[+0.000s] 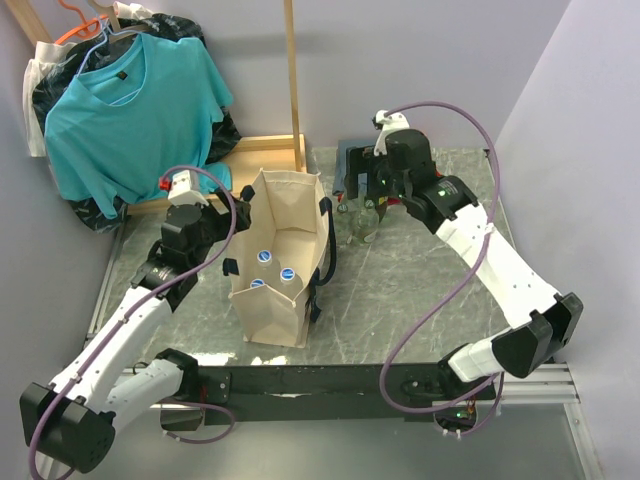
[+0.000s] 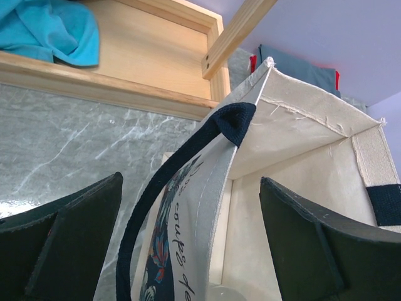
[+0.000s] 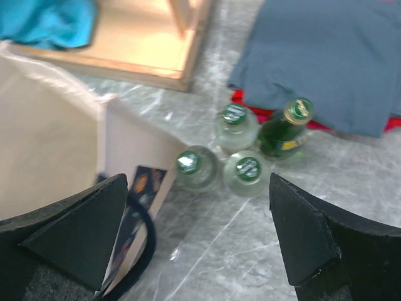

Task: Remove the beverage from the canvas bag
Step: Take out the drink from the canvas bag.

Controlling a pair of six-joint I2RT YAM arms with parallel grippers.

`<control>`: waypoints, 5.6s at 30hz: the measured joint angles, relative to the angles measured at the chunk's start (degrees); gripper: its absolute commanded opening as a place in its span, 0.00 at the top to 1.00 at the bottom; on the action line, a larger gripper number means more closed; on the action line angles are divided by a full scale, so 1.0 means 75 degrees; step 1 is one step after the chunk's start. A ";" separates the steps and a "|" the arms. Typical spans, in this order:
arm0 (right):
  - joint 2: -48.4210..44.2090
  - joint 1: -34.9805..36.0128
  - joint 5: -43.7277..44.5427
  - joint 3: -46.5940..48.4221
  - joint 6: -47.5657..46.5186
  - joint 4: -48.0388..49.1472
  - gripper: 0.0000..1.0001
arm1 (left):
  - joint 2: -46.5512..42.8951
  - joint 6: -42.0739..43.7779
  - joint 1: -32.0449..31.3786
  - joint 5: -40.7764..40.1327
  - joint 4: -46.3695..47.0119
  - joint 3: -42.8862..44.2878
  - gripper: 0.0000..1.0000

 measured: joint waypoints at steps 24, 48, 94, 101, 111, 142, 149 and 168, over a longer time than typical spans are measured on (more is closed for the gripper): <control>0.1070 0.2970 -0.0592 0.1804 -0.0662 -0.0994 0.01 | -0.0157 -0.0189 0.0000 -0.0023 0.0023 -0.0093 0.04; 0.2911 0.3416 -0.1874 0.2457 -0.0799 -0.1588 0.04 | 0.0694 -0.0166 0.0000 -0.0807 0.0172 0.0265 0.04; 0.3596 0.3503 -0.2640 0.2197 -0.0799 -0.1233 0.20 | -0.0662 -0.0921 0.0003 -0.2515 -0.0391 0.0020 0.04; 0.3687 0.3503 -0.2605 0.2206 -0.0831 -0.1250 0.37 | -0.0673 -0.0921 0.0003 -0.2538 -0.0420 -0.0093 0.04; 0.3689 0.3442 -0.2110 0.2358 -0.1163 -0.1253 0.93 | -0.0673 -0.0918 0.0003 -0.2535 -0.0420 -0.0093 0.04; 0.3692 0.3445 -0.0924 0.2827 -0.1110 -0.1667 1.00 | -0.0673 -0.0909 0.0003 -0.2527 -0.0420 -0.0099 0.04; 0.3692 0.3299 -0.0592 0.2827 -0.1084 -0.1638 1.00 | -0.0673 -0.0909 0.0003 -0.2527 -0.0417 -0.0099 0.04; 0.3232 0.2521 0.0055 0.1434 -0.0513 0.0073 1.00 | -0.0606 -0.0909 0.0003 -0.2527 -0.0414 -0.0102 0.04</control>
